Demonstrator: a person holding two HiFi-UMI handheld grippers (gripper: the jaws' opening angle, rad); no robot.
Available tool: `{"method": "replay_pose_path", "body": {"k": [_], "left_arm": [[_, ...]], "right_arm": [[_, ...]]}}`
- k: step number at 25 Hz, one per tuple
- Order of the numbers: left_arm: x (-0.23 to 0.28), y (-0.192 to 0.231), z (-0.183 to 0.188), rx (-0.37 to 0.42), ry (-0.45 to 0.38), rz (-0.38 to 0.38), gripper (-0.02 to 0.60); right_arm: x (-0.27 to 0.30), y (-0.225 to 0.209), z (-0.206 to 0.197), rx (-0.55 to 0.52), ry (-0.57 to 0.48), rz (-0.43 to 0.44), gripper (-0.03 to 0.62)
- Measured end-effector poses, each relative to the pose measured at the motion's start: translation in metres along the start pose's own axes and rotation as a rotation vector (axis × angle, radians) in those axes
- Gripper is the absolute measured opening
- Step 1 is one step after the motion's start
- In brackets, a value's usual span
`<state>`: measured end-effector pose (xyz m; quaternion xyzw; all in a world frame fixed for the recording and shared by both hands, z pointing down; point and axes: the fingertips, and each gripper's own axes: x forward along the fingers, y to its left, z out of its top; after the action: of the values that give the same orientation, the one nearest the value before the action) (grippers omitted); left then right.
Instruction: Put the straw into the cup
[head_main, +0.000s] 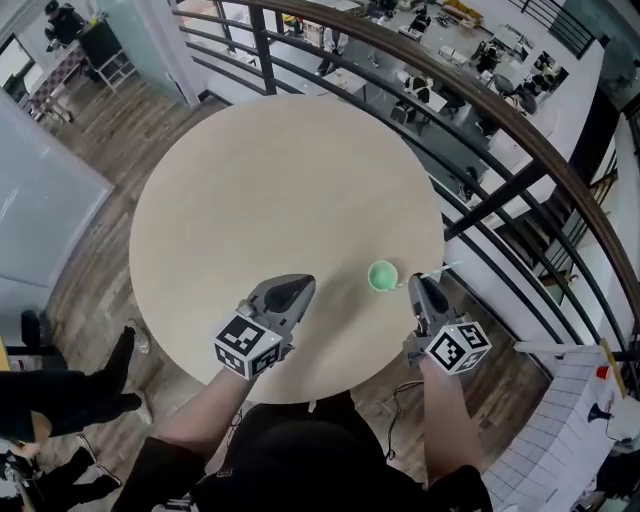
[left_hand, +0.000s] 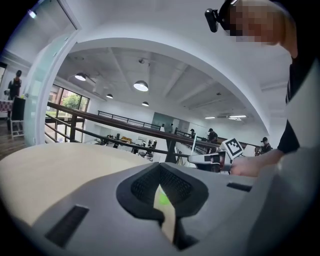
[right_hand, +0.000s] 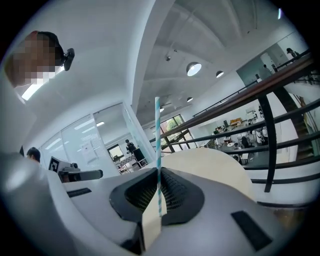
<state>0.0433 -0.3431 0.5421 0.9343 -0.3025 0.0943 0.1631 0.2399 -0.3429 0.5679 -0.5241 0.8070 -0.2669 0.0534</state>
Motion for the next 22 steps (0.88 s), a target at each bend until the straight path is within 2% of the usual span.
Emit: {"method": "replay_pose_path", "body": {"k": [13, 22], "left_arm": [[0.046, 0.012, -0.04, -0.005, 0.06, 0.023, 0.008], [0.052, 0.014, -0.055, -0.022, 0.103, 0.017, 0.008]], "right_arm": [[0.037, -0.04, -0.052, -0.016, 0.082, -0.019, 0.034], [0.054, -0.044, -0.074, -0.039, 0.182, -0.021, 0.034]]}}
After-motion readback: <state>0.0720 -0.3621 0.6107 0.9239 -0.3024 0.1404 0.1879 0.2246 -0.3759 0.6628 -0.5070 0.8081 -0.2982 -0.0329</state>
